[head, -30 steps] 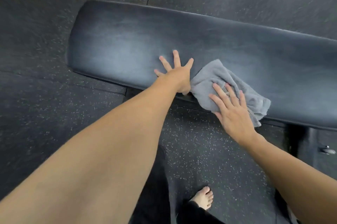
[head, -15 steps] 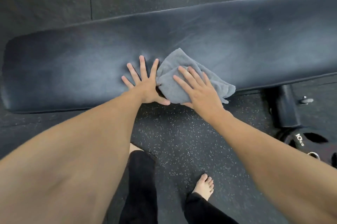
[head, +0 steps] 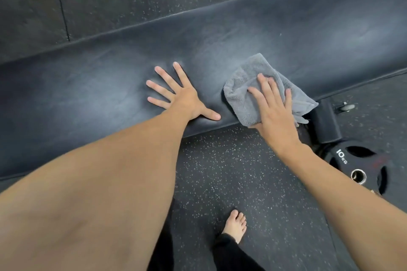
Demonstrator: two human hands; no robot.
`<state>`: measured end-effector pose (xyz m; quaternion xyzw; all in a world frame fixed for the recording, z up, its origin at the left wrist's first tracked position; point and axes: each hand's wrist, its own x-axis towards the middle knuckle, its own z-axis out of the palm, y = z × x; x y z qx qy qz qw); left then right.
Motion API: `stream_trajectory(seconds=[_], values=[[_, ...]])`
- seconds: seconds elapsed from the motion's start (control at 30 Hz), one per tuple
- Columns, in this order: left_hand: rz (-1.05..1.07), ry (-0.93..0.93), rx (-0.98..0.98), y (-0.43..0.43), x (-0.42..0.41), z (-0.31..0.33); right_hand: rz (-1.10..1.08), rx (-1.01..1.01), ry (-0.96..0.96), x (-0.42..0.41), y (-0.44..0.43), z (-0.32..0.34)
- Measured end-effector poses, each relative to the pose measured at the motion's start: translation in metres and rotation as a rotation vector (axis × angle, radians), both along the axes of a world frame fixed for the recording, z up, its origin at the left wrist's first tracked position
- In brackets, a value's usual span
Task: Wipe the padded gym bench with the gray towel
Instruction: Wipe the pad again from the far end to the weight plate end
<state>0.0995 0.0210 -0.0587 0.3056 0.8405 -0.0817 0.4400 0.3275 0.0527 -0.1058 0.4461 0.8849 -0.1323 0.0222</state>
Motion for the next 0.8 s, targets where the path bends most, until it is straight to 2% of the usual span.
stream_trajectory(seconds=[0.23, 0.4, 0.5, 0.57, 0.67, 0.8], values=[[0.024, 0.028, -0.037, 0.006, 0.004, 0.004, 0.162, -0.044, -0.022, 0.022, 0.021, 0.006], [0.004, 0.055, -0.053, 0.010, 0.004, -0.001, 0.173, -0.317, -0.001, 0.037, 0.063, 0.023], [0.001, 0.052, -0.066, 0.012, 0.003, -0.005, 0.111, -0.375, 0.003, 0.014, 0.093, 0.023], [-0.005, 0.062, -0.079, 0.012, 0.002, -0.007, 0.074, -0.344, 0.006, -0.008, 0.105, 0.019], [-0.020, 0.058, -0.083, 0.014, 0.003, -0.008, 0.056, -0.167, -0.025, -0.025, 0.091, 0.014], [-0.007, 0.052, -0.078, 0.013, 0.002, -0.008, 0.251, -0.045, -0.030, -0.005, 0.019, 0.007]])
